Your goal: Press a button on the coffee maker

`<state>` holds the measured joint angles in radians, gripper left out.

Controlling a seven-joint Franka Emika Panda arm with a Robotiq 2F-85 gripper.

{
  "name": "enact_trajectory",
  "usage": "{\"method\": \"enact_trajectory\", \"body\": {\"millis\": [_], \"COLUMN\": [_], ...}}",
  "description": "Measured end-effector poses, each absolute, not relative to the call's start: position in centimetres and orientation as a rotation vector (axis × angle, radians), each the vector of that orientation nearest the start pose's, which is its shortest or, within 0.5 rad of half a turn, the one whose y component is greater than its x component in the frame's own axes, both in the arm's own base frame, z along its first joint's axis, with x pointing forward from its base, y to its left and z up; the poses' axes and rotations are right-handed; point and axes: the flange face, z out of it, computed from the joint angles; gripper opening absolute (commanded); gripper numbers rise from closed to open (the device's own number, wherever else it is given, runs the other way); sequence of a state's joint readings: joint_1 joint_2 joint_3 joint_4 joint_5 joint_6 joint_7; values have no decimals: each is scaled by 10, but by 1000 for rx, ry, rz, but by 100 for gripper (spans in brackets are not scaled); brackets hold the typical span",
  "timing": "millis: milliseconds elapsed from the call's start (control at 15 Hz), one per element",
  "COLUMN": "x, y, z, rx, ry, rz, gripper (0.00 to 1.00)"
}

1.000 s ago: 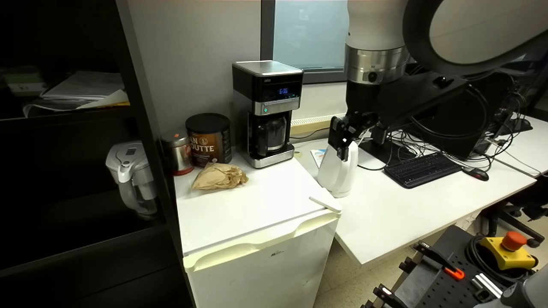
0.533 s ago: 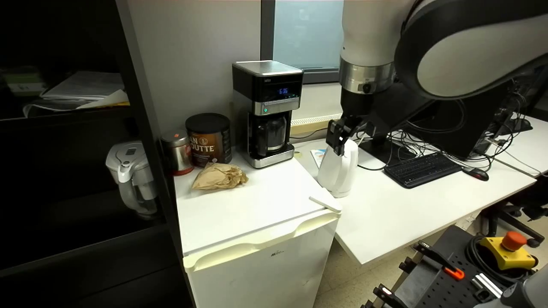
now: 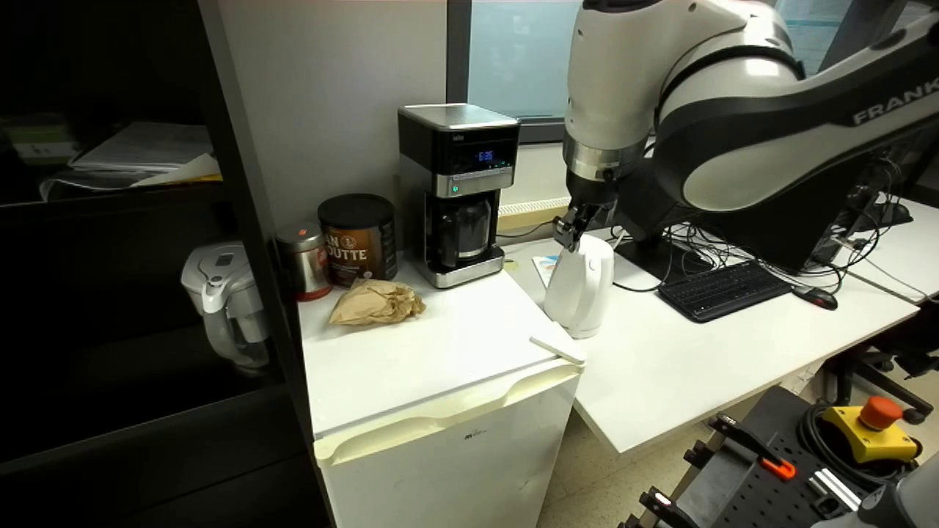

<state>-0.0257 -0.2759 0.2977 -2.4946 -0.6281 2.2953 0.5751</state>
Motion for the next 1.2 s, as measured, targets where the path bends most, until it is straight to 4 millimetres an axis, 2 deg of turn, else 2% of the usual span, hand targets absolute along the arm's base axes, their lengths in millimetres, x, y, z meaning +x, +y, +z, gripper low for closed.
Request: {"method": "enact_trajectory", "body": {"millis": [267, 400, 733, 1200], "x": [466, 481, 511, 545], "y": [83, 74, 64, 69], "z": [387, 384, 375, 366], "rx": [-3609, -3599, -3542, -3464], "ry": [-297, -322, -331, -283], "rz": [-662, -738, -924, -1180], "gripper": [9, 0, 0, 0]}}
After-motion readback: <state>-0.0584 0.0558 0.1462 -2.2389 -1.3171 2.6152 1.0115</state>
